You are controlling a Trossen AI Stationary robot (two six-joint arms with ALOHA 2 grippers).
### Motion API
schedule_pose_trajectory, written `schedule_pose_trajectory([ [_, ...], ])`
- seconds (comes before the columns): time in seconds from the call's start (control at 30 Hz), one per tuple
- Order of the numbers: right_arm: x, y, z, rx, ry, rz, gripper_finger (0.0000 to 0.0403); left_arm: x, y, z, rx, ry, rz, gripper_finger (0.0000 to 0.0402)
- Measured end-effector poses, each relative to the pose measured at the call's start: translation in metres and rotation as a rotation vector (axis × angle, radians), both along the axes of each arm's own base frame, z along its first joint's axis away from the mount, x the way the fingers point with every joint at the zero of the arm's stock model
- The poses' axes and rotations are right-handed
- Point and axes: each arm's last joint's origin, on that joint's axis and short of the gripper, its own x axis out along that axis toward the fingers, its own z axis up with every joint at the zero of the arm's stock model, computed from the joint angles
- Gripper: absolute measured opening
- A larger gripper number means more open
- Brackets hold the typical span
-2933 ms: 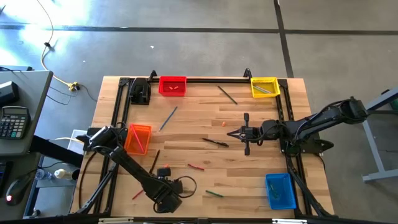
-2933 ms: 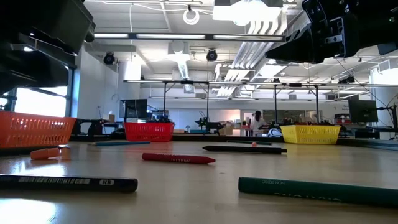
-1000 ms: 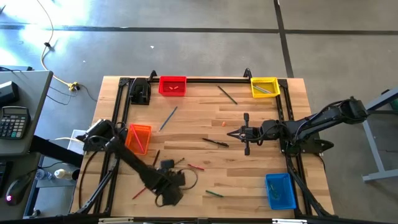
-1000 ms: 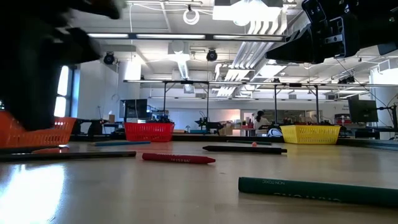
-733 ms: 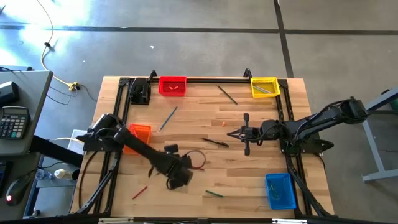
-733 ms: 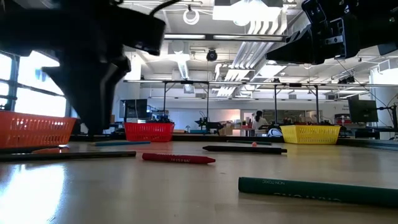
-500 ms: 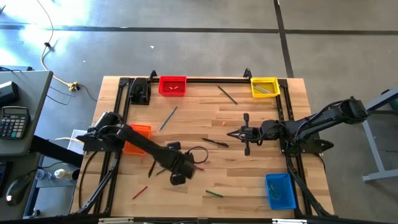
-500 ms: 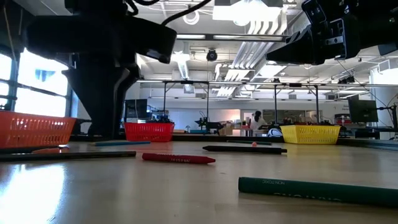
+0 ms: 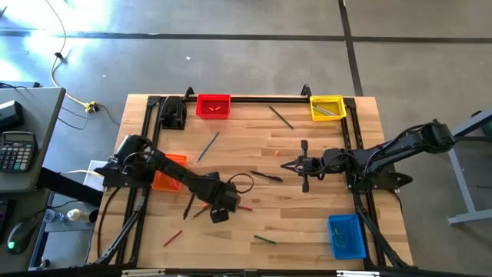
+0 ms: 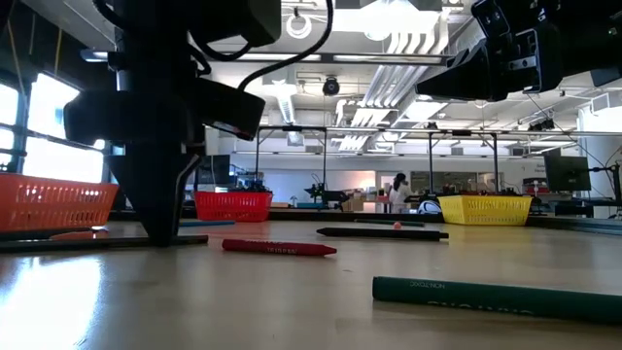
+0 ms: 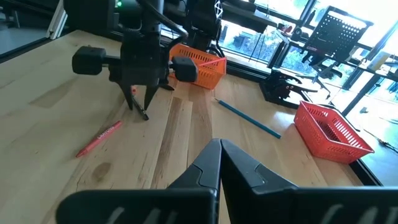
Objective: Sort crayons/erasers/pens/pencils in bins
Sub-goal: Put the dark blue pencil into the orange basket
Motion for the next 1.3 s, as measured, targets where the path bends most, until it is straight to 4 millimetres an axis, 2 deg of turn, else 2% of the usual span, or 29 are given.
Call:
schedule_pose_trajectory([
  [0.2,0.000,0.000,0.000,0.000,-0.001,0.000,0.0000,-0.001,-0.001,-0.002,-0.034,0.007,-0.040,0.0091],
  [0.37,0.000,0.000,0.000,0.000,0.000,0.000,0.0000,-0.001,-0.001,-0.003,-0.051,0.015,-0.078,0.0047],
  [0.57,0.000,0.000,0.000,0.000,0.000,0.000,0.0000,-0.003,-0.004,-0.003,0.013,0.014,-0.090,0.0006],
  [1.0,0.000,0.000,0.000,0.000,-0.001,0.000,0.0000,-0.007,-0.021,0.001,0.133,0.023,-0.167,0.0006],
  [1.3,0.000,0.000,0.000,0.000,-0.001,0.000,0.0000,-0.001,-0.017,0.012,0.139,0.040,-0.125,0.0005],
])
